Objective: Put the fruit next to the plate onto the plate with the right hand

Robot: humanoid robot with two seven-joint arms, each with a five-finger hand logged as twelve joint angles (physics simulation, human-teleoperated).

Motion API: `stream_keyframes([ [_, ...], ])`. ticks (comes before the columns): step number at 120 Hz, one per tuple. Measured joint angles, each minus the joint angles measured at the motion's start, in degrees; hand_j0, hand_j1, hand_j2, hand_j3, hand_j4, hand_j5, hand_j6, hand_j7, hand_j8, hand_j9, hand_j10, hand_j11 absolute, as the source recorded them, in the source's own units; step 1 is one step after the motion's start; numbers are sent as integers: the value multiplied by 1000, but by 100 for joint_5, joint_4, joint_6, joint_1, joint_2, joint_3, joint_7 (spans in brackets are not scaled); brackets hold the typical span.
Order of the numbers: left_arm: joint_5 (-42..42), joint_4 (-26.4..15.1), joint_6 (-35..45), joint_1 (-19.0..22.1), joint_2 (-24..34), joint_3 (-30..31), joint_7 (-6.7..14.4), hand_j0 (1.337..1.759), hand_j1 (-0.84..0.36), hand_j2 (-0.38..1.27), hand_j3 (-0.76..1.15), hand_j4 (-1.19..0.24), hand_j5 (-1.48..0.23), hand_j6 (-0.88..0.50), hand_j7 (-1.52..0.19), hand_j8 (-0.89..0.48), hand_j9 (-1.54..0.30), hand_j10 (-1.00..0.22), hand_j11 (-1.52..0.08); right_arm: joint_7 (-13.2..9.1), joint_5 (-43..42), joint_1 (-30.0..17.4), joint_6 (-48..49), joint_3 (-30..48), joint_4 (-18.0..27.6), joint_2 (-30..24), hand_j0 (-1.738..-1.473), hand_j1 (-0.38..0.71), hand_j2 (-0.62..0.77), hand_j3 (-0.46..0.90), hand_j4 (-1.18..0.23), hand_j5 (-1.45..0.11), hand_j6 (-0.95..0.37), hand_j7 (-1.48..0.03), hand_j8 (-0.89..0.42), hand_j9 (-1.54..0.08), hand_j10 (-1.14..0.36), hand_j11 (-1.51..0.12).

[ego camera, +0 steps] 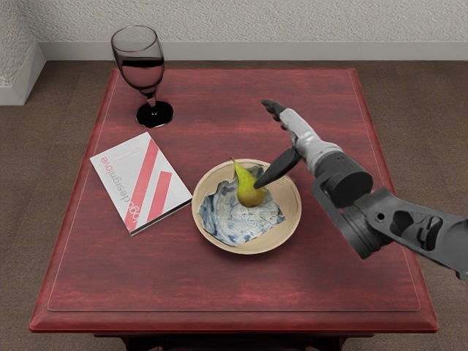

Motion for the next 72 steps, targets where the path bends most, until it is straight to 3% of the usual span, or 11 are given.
stream_keyframes([
  [18, 0, 0, 0, 0, 0, 0, 0, 1658, 349, 0, 0, 0, 0, 0, 0, 0, 0, 0, 0, 0, 1067, 112, 238, 809, -87, 106, -1658, -305, 3, 0, -40, -53, -36, -52, -35, -53, -40, -53],
  [43, 0, -9, 0, 11, 0, 3, 0, 1658, 349, 0, 0, 0, 0, 0, 0, 0, 0, 0, 0, 0, 3006, -419, 3307, 2392, -754, -665, -1658, -323, 0, 0, -23, -30, -22, -30, -21, -30, -23, -30],
  [72, -14, 27, 52, 88, 0, -2, 0, 1658, 349, 0, 0, 0, 0, 0, 0, 0, 0, 0, 0, 0, 4397, -722, 5419, 2843, -1434, -1405, -1658, -328, -2, 0, -18, -24, -18, -24, -18, -24, -18, -24],
])
